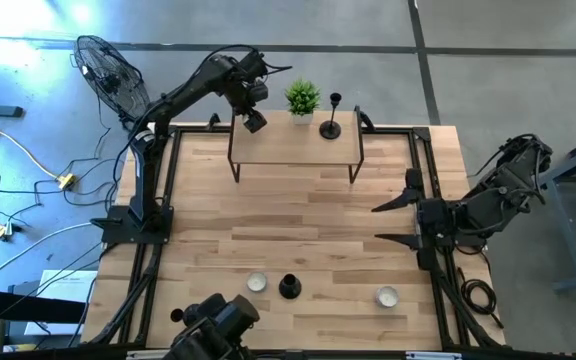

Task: Pick & Place candle stick holders
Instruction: Put the red candle on the shelf

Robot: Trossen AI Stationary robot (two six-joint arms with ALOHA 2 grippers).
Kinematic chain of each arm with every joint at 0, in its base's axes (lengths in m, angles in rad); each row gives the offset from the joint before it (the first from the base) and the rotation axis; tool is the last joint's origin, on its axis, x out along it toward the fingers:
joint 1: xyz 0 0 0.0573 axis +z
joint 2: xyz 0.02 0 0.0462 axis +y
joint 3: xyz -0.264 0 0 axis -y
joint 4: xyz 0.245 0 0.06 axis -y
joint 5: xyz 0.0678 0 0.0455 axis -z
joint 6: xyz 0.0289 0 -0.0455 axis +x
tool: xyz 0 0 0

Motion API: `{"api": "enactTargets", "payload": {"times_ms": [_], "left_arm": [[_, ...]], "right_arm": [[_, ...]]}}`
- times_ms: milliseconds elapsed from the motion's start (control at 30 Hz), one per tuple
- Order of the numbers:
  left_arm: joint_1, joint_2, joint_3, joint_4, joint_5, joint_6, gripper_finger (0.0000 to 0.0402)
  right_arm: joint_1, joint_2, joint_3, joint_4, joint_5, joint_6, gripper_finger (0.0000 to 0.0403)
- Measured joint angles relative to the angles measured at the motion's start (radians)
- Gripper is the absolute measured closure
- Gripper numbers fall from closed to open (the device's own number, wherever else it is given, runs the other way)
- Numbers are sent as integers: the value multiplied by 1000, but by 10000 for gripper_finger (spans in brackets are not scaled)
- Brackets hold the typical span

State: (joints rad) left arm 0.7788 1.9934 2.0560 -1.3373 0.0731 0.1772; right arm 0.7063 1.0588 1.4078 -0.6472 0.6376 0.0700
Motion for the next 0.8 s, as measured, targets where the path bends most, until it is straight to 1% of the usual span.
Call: {"api": "enactTargets", "payload": {"times_ms": [167, 333, 500, 800], "left_arm": [[0, 6, 0, -4, -3, 1, 118], [0, 31, 2, -42, 0, 2, 118], [0, 33, 3, -24, 0, 2, 117], [0, 36, 2, -23, 14, 2, 83]], "right_arm": [[0, 0, 0, -1, 0, 0, 178], [0, 0, 0, -1, 0, 0, 178], [0, 0, 0, 0, 1, 3, 178], [0, 0, 0, 0, 9, 7, 178]]}}
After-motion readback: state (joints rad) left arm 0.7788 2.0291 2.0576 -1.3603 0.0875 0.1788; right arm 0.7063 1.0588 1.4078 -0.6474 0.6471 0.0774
